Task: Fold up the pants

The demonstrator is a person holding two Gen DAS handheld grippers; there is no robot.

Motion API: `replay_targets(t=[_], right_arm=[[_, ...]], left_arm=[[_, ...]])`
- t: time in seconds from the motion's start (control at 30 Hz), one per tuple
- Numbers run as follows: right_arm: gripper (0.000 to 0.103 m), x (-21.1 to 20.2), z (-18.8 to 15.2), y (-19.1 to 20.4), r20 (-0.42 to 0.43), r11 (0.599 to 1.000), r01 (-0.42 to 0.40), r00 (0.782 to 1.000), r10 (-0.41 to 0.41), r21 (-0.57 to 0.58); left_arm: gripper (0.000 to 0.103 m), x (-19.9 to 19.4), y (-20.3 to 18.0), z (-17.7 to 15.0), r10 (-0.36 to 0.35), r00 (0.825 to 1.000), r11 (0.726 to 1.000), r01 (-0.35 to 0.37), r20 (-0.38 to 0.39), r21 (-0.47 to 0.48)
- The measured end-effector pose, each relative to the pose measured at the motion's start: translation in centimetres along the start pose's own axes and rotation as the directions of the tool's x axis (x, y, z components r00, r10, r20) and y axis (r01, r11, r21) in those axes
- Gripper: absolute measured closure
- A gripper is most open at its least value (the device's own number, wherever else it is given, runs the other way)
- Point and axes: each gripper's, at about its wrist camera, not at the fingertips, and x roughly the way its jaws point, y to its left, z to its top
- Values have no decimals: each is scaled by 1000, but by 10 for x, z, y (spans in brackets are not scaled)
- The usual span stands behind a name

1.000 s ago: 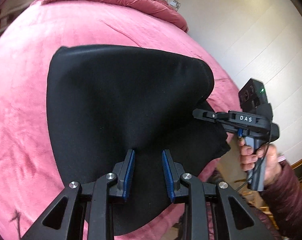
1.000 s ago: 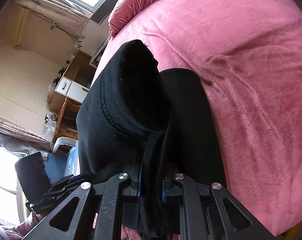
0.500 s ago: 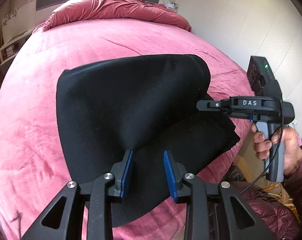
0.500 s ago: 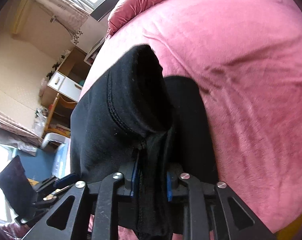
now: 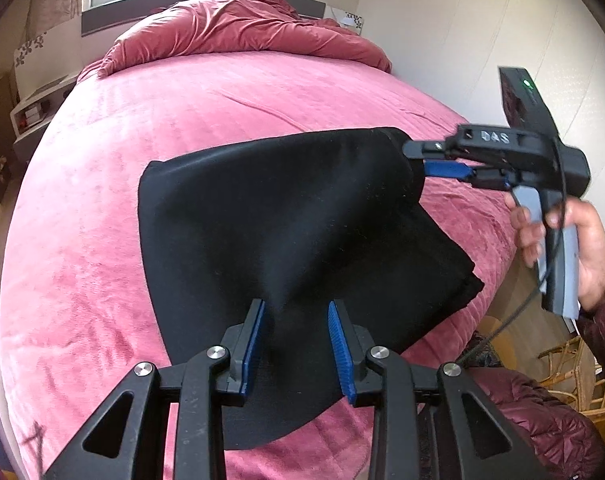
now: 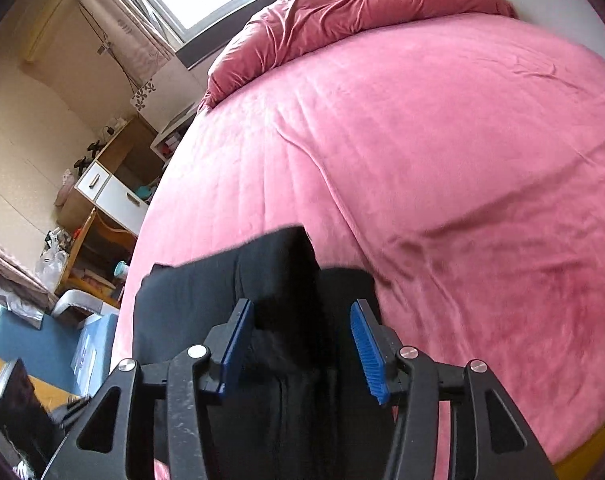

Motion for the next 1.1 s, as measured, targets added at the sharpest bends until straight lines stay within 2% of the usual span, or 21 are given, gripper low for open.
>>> replay_targets(t=[0.1, 0.17, 0.27, 0.4, 0.5, 0.63, 0.73, 0.87, 1.03, 1.1], right_arm=[[55, 13, 8, 6, -13, 1000, 5, 1000, -5, -5], [80, 23, 12, 10, -36, 1000, 4, 999, -4, -21], [96, 27, 12, 18, -29, 997, 26, 999, -28, -66], [97, 19, 13, 26, 11, 994, 52, 999, -51, -100], [98, 19, 16, 24, 23, 991, 82, 996, -80, -109], [98, 31, 19, 17, 3, 987, 116, 993, -117, -110], [99, 49, 17, 7, -51, 985, 148, 987, -153, -93], [98, 50, 13, -1, -53, 991, 118, 991, -121, -60], [94, 37, 14, -6, -53, 997, 66, 996, -68, -33], [93, 24, 12, -6, -43, 996, 65, 997, -68, -58]], left_arm=[[71, 2, 2, 0, 11, 1000, 1000, -11, -3, -1], [70, 6, 4, -1, 17, 1000, 1000, -17, -16, -9], [70, 9, 6, -4, 13, 1000, 1000, -14, -29, -21], [70, 10, 8, -4, -3, 1000, 999, 2, -23, -38], [70, 5, 18, 2, -27, 1000, 996, 27, 2, -85], [70, 5, 44, 15, -13, 1000, 987, 16, 22, -158], [70, 6, 68, 26, -8, 999, 973, 17, 43, -232], [70, 15, 94, 45, -21, 998, 954, 35, 52, -298], [70, 34, 101, 62, -8, 999, 953, 17, 31, -303], [70, 38, 101, 66, -10, 999, 954, 20, 36, -299]])
